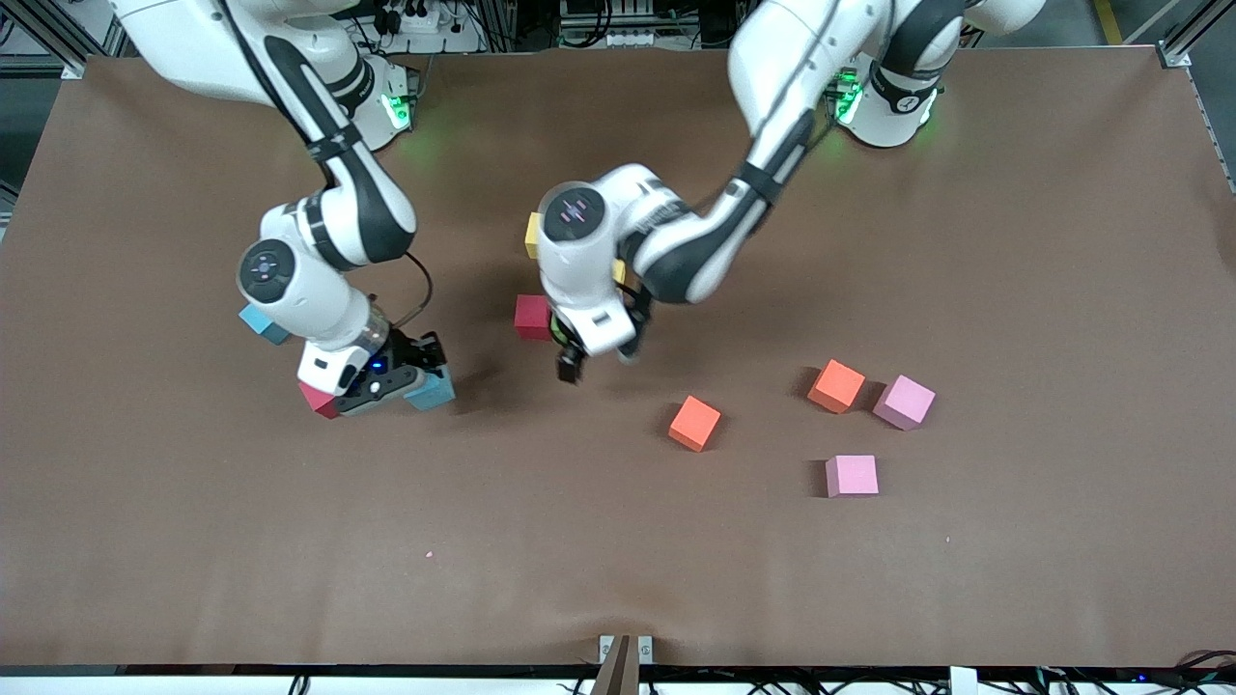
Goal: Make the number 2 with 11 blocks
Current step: 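Carry the cyan cube to the shape while the left gripper grasps orange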
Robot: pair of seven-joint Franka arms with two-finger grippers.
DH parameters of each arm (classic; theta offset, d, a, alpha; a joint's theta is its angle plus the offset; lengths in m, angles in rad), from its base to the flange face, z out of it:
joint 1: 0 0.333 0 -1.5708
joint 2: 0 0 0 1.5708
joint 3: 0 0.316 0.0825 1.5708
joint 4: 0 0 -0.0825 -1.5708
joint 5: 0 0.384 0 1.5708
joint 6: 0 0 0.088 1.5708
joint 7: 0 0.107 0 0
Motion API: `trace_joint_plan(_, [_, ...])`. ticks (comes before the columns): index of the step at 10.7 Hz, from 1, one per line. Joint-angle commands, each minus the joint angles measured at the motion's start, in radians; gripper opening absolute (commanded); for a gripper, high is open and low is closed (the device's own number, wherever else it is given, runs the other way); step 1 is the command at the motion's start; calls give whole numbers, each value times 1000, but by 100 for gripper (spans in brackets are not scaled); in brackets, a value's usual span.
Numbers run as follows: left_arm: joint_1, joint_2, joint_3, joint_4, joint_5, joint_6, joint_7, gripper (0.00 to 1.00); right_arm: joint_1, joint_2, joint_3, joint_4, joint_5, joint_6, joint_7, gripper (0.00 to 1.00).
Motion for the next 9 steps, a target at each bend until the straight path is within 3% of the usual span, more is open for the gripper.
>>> trace_joint_plan(1, [101, -45, -6, -39, -30, -56, 143, 100, 76, 74, -5, 89, 14, -3, 212, 20])
trace_joint_plan(5, [227, -32, -5, -58, -26, -59, 269, 100, 223, 190, -53, 203, 1, -14, 501, 20])
trace_joint_plan(6, [238, -15, -5, -58, -24, -56, 282, 100, 263, 207, -89, 214, -6, -15, 527, 20])
trace_joint_plan(9, [238, 28, -5, -56, -29, -38, 299, 100, 289, 221, -96, 205, -17, -19, 534, 19])
